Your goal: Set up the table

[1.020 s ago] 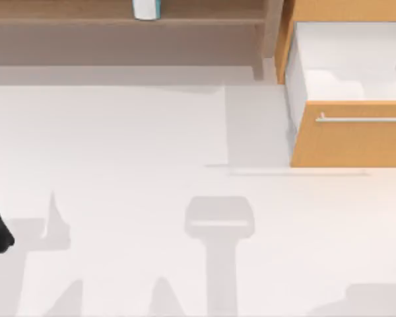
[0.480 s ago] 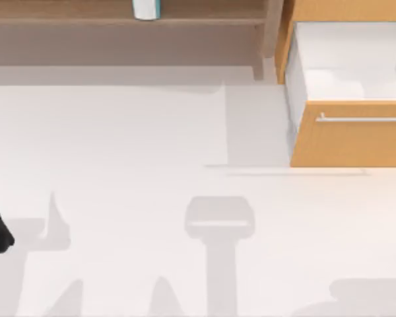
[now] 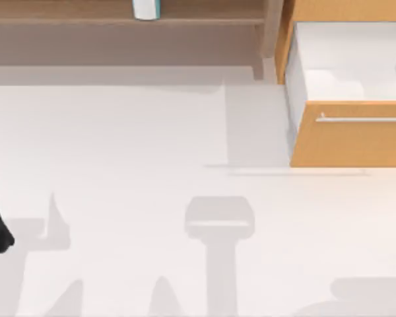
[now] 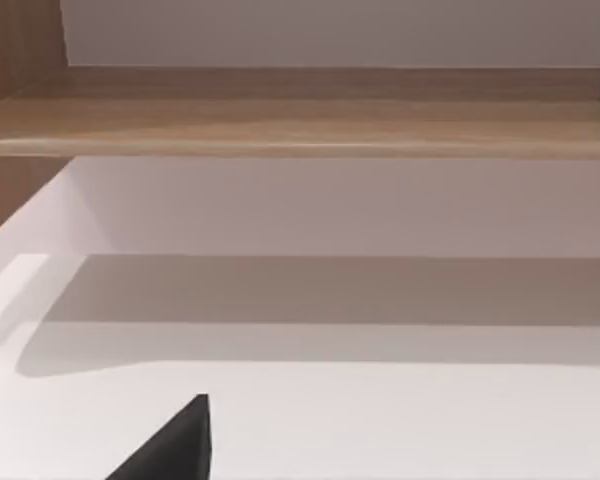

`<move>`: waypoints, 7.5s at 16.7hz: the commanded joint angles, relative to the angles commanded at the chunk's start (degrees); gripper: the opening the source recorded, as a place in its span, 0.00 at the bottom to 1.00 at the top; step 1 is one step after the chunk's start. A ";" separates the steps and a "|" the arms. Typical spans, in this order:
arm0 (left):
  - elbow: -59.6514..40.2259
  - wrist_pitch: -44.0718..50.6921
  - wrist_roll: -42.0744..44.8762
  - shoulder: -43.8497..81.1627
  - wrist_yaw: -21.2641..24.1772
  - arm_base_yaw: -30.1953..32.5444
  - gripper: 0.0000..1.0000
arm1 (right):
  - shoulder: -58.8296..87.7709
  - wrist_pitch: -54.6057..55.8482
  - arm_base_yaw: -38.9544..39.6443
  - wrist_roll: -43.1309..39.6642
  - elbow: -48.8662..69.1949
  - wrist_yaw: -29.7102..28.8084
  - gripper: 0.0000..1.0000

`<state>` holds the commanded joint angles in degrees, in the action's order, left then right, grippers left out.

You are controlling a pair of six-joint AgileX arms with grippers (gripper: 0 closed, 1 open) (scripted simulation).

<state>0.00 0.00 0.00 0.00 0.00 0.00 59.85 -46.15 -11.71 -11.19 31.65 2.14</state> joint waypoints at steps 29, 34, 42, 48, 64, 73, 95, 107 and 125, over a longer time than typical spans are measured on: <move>0.00 0.00 0.00 0.00 0.00 0.00 1.00 | 4.26 -0.75 -0.33 -0.05 -4.93 -0.40 1.00; 0.00 0.00 0.00 0.00 0.00 0.00 1.00 | 4.26 -0.75 -0.33 -0.05 -4.93 -0.40 1.00; 0.00 0.00 0.00 0.00 0.00 0.00 1.00 | 4.15 11.09 2.74 -6.82 -5.12 -1.25 1.00; 0.00 0.00 0.00 0.00 0.00 0.00 1.00 | 8.18 39.69 9.84 -22.60 -9.62 -3.95 1.00; 0.00 0.00 0.00 0.00 0.00 0.00 1.00 | 43.77 130.74 29.34 -70.15 -21.66 -19.89 1.00; 0.00 0.00 0.00 0.00 0.00 0.00 1.00 | 53.46 146.82 31.57 -77.91 -19.33 -23.84 1.00; 0.00 0.00 0.00 0.00 0.00 0.00 1.00 | 54.39 142.40 29.37 -77.92 -13.93 -21.65 0.47; 0.00 0.00 0.00 0.00 0.00 0.00 1.00 | 54.39 142.40 29.37 -77.92 -13.93 -21.65 0.00; 0.00 0.00 0.00 0.00 0.00 0.00 1.00 | 58.92 132.45 25.43 -77.82 0.24 -17.71 0.00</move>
<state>0.00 0.00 0.00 0.00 0.00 0.00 118.77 86.30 13.71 -89.01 31.89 -15.57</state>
